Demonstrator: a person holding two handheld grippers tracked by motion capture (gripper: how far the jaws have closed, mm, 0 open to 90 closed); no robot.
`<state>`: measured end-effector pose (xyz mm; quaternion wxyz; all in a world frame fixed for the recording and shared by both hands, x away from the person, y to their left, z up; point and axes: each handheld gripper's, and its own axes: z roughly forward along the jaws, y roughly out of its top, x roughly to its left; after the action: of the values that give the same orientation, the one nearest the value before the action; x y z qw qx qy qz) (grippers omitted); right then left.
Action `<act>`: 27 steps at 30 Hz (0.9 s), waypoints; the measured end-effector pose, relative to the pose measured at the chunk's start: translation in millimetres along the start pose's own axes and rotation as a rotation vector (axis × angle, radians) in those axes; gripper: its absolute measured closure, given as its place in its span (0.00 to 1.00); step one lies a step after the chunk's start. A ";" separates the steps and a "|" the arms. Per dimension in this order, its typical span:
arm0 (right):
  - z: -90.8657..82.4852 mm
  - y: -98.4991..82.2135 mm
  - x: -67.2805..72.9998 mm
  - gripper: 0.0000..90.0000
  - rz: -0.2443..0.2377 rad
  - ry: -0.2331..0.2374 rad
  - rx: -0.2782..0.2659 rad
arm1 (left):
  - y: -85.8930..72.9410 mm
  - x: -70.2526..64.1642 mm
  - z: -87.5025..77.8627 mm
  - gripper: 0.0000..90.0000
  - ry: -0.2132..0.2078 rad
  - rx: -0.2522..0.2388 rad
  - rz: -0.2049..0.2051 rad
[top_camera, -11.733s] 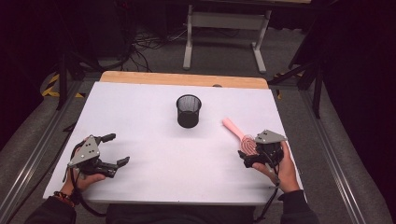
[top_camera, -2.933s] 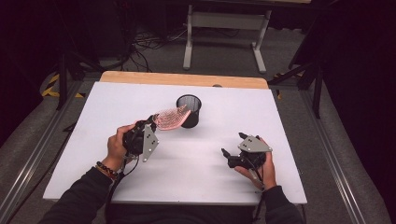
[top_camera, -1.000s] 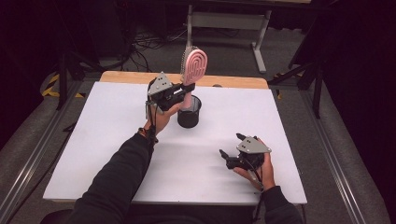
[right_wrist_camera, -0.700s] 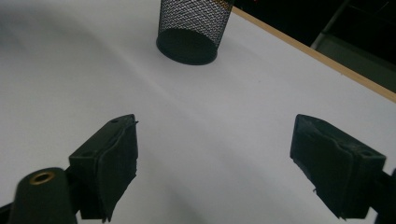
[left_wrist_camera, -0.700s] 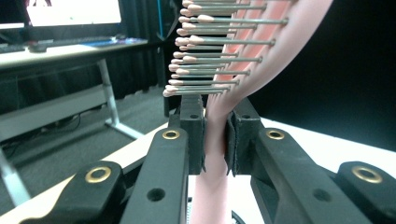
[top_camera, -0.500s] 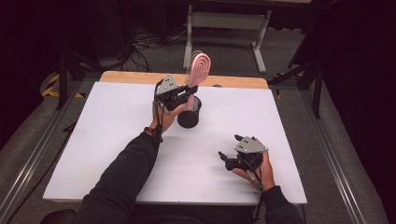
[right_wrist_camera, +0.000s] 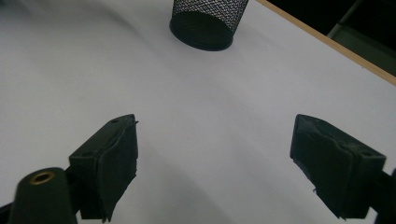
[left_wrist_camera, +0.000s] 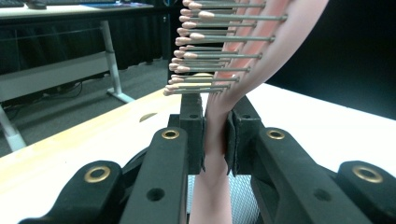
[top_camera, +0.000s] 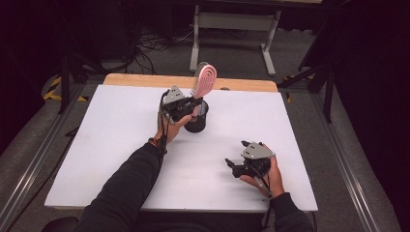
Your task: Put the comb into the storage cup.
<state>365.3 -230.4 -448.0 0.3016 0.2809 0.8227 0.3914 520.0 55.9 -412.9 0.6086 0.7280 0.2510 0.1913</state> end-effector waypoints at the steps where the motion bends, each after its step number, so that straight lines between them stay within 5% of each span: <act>1: 0.4 -0.2 0.0 0.18 0.001 0.003 0.003 | -1.1 0.2 -0.3 0.88 0.001 0.003 -0.004; 14: 4.8 -0.6 2.2 0.18 -0.010 0.029 0.034 | -2.4 -1.0 1.9 0.88 0.019 0.068 0.028; 24: 8.2 -0.4 5.1 0.17 -0.032 0.051 0.064 | -5.0 -2.8 8.5 0.77 0.006 0.180 0.051; 27: 8.8 -0.3 5.5 0.17 -0.036 0.055 0.068 | -3.7 -2.6 6.5 0.76 -0.006 0.153 0.042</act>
<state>367.9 -222.6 -454.2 0.2763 0.2651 0.8484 0.3655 521.2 49.7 -417.7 0.5478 0.7780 0.2479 0.1821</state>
